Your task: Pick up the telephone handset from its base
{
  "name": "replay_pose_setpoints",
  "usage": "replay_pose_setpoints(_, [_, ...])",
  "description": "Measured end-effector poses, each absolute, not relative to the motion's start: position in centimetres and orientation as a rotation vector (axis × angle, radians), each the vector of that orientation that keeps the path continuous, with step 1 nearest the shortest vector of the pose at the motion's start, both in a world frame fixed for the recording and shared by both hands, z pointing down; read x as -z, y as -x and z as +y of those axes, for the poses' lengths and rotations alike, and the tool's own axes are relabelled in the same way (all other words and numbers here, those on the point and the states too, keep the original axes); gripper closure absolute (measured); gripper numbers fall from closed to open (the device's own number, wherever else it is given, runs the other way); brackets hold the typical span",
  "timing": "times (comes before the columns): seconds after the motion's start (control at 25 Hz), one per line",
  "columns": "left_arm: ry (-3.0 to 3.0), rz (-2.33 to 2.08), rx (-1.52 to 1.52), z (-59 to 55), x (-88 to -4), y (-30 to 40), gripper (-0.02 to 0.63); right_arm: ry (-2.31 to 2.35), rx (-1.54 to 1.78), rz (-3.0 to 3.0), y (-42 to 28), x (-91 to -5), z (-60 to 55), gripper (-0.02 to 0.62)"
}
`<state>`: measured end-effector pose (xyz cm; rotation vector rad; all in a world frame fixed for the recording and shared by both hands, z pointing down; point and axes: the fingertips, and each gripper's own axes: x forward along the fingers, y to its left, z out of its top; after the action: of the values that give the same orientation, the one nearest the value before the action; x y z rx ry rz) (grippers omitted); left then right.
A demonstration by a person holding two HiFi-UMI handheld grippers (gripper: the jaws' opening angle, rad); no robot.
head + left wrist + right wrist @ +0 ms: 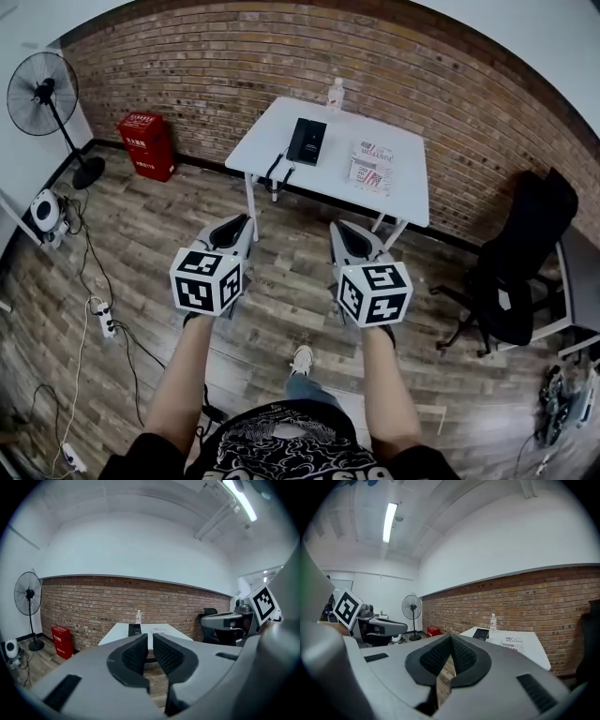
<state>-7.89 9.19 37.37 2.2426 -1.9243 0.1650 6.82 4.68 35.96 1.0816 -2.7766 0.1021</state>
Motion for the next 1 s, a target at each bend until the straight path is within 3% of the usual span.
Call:
replay_pose_setpoints(0.52, [-2.200,-1.940,-0.176,-7.3,-37.0,8.1,0.557,-1.039,-0.114,-2.803,-6.4,-35.1,-11.7,0.595])
replay_pose_setpoints(1.0, [-2.151,-1.935,-0.186,-17.6,-37.7,8.2,0.451,-1.000,-0.150,-2.828,-6.3,-35.5,-22.3,0.595])
